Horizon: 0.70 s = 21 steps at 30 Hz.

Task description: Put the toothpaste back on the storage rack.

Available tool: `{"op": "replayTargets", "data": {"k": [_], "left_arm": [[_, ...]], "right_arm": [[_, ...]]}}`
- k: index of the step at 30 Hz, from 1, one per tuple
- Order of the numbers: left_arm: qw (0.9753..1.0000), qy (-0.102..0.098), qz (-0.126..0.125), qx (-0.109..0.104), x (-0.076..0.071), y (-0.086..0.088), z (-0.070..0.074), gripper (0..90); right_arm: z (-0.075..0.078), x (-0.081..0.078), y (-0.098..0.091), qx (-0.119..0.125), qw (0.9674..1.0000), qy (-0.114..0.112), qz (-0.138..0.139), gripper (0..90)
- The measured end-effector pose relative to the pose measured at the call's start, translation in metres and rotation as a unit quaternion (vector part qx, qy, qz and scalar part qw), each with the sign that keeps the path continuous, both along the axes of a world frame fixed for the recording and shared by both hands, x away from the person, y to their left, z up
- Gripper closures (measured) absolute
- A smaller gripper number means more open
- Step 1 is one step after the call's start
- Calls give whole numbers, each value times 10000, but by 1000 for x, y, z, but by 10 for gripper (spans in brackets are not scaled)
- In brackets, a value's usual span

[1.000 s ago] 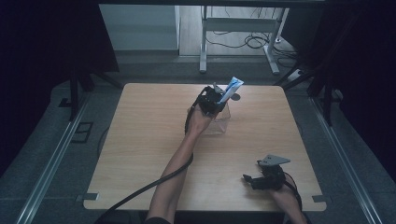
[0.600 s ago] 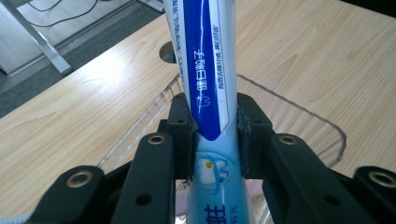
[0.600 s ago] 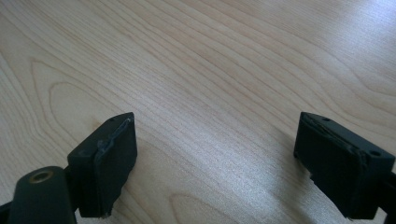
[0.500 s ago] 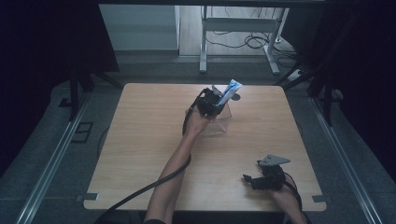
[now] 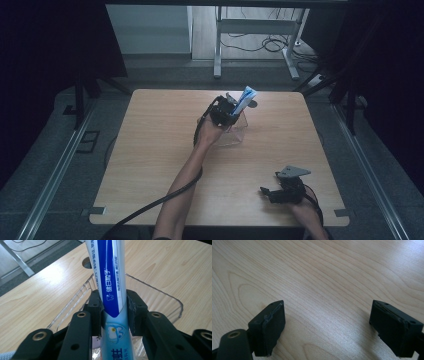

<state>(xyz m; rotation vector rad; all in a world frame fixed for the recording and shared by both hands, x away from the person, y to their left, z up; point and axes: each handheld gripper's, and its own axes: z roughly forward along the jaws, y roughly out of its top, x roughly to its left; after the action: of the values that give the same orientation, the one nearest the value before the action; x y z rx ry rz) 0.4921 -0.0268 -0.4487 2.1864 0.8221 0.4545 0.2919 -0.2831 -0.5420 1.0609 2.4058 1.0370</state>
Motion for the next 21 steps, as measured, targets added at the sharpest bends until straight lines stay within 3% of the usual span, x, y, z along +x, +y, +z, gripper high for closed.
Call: {"op": "replayTargets", "data": {"k": [5, 8, 12, 21], "left_arm": [[9999, 62, -73, -126, -3, 7, 3, 642], [9998, 2, -52, -216, -6, 10, 7, 695], [9995, 51, -114, -280, -6, 14, 12, 695], [9994, 130, -165, -288, -11, 11, 13, 603]], "right_arm": [[0, 0, 0, -1, 10000, -1, -2, 132], [0, 0, 0, -4, 10000, -2, 0, 133], [0, 0, 0, -9, 10000, -11, 2, 133], [0, 0, 0, -8, 10000, -12, 1, 133]]}}
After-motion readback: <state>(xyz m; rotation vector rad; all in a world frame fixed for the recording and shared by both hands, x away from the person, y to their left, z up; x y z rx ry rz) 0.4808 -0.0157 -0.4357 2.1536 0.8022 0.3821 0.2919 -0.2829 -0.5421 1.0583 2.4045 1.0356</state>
